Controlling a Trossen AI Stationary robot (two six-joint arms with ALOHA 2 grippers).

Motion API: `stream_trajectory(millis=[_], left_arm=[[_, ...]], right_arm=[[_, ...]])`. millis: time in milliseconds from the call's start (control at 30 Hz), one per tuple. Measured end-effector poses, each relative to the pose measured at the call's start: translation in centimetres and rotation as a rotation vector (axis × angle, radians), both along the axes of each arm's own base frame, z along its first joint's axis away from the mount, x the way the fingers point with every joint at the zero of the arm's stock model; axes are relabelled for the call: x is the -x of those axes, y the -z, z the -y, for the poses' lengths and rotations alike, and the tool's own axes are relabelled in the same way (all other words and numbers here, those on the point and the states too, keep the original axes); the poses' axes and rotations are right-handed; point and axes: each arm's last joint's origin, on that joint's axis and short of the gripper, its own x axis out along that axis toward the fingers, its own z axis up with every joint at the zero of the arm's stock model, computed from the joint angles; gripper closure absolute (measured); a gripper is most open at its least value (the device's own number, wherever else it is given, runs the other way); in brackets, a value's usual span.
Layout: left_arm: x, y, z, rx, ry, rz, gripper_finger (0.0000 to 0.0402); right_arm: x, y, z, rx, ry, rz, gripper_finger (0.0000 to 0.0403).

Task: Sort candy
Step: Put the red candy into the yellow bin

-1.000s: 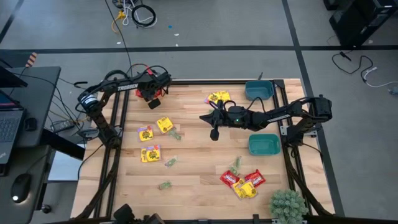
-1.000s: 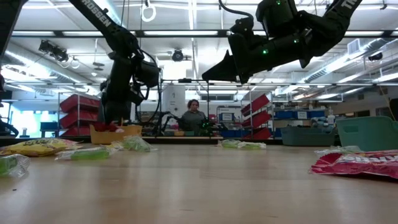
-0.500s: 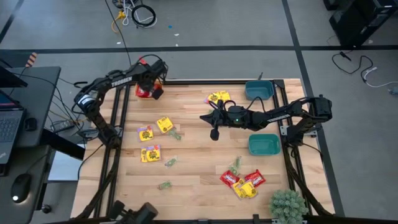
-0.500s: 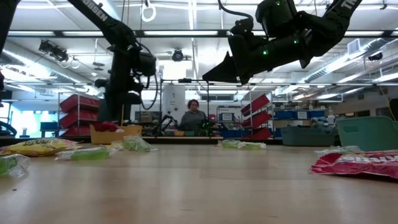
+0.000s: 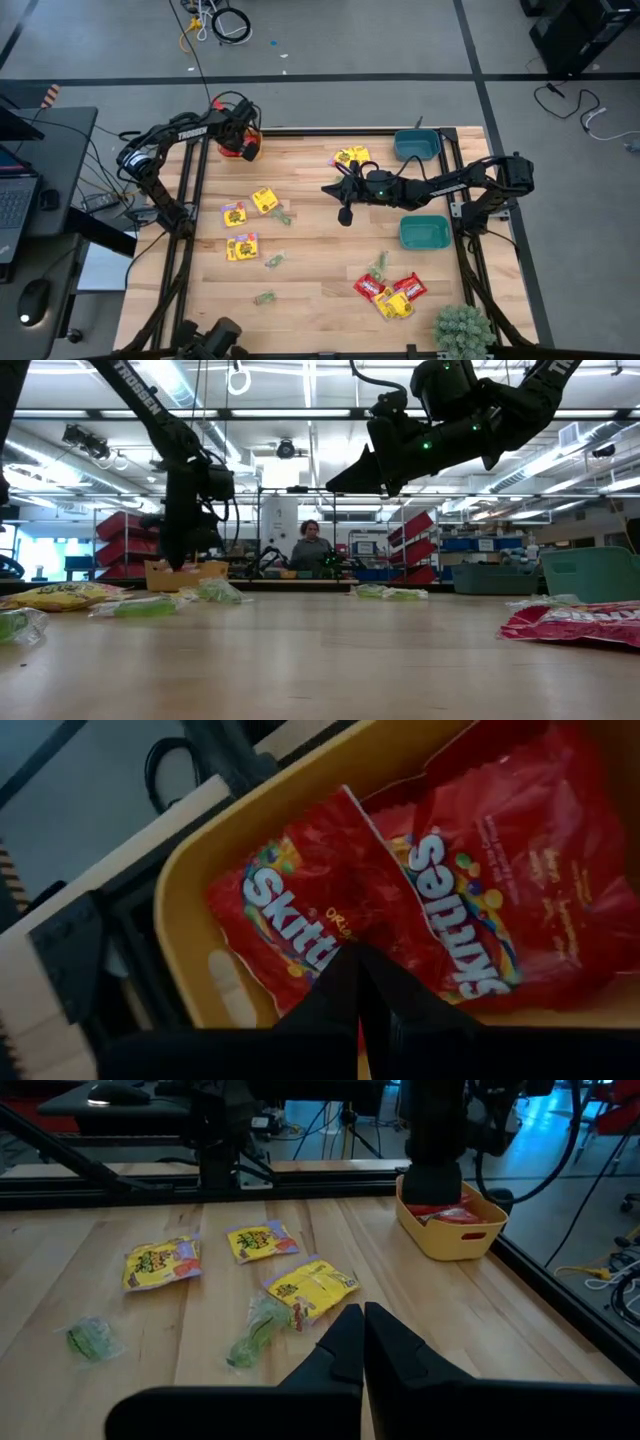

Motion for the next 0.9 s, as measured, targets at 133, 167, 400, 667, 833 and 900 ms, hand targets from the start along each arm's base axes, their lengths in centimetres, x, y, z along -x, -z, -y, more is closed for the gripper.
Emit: stream_trajectory(millis=[133, 167, 400, 667, 833, 900], left_arm=[[0.0, 0.7, 0.1, -0.018, 0.02, 0.019, 0.04], [0.0, 0.8, 0.1, -0.023, 0.022, 0.022, 0.04], [-0.6, 0.5, 0.3, -0.034, 0.063, 0.028, 0.0399], [-1.8, -3.2, 0.9, -0.144, 0.112, 0.112, 0.0397], [-1.4, -2.9, 0.5, -0.158, 0.117, 0.128, 0.0397], [-1.3, -2.4, 0.1, -0.168, 0.116, 0.169, 0.0397]], right_arm=[[0.0, 0.0, 0.0, 0.0, 0.0, -0.001, 0.0403], [0.0, 0.0, 0.0, 0.0, 0.0, -0.001, 0.0403], [0.0, 0.0, 0.0, 0.001, 0.0, -0.001, 0.0403], [0.0, 0.0, 0.0, 0.001, 0.0, -0.001, 0.0403], [0.0, 0.0, 0.0, 0.001, 0.0, -0.002, 0.0403], [0.0, 0.0, 0.0, 0.001, 0.0, -0.001, 0.0403]])
